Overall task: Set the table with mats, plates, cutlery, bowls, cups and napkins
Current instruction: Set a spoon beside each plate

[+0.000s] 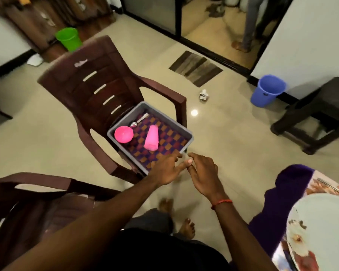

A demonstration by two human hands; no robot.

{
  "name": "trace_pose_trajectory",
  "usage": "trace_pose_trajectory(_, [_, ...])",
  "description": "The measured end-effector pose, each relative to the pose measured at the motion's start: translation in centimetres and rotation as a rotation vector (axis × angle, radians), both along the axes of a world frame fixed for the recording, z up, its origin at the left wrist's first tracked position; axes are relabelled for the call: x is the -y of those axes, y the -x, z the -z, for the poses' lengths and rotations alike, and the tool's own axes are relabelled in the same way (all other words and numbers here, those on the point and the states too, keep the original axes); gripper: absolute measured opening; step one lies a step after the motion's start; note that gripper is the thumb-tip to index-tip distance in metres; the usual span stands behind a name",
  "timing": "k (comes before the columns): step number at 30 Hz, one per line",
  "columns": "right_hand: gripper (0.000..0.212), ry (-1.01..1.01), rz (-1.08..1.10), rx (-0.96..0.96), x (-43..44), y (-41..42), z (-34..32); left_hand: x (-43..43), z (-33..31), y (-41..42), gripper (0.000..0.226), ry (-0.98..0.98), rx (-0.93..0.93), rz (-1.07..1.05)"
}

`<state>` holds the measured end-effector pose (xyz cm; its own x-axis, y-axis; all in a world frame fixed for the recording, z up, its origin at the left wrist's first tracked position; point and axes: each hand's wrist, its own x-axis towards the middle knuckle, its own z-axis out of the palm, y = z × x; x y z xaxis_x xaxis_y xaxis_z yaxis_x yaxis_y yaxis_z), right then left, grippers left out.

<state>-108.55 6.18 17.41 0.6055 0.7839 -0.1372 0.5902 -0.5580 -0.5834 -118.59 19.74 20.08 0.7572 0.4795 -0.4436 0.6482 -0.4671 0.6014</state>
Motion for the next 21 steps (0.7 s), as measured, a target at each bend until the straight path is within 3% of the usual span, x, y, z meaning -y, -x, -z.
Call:
trace_pose_trajectory(4, [0.035, 0.044, -0.088, -0.032, -4.3, -1.6, 1.0, -3.3, 0.1, -0.2, 0.053, 0.006, 0.033, -0.068])
trace_pose_trajectory(10, [0.037, 0.104, -0.167, -0.078, -10.5, -4.0, 2.3, -8.7, 2.4, -1.6, 0.034, 0.051, -0.005, -0.135])
trace_pose_trajectory(15, [0.033, 0.134, -0.213, -0.077, -16.0, -5.8, 3.2, -14.2, 3.8, -2.8, 0.063, 0.040, -0.058, -0.135])
trace_pose_trajectory(19, [0.055, 0.171, -0.242, -0.123, -20.4, -6.9, 3.9, -18.5, 5.8, -3.6, 0.087, 0.037, -0.119, -0.208])
trace_pose_trajectory(21, [0.055, 0.203, -0.252, -0.146, -22.3, -7.4, 4.8, -20.5, 7.4, -3.9, 0.106, 0.043, -0.097, -0.257])
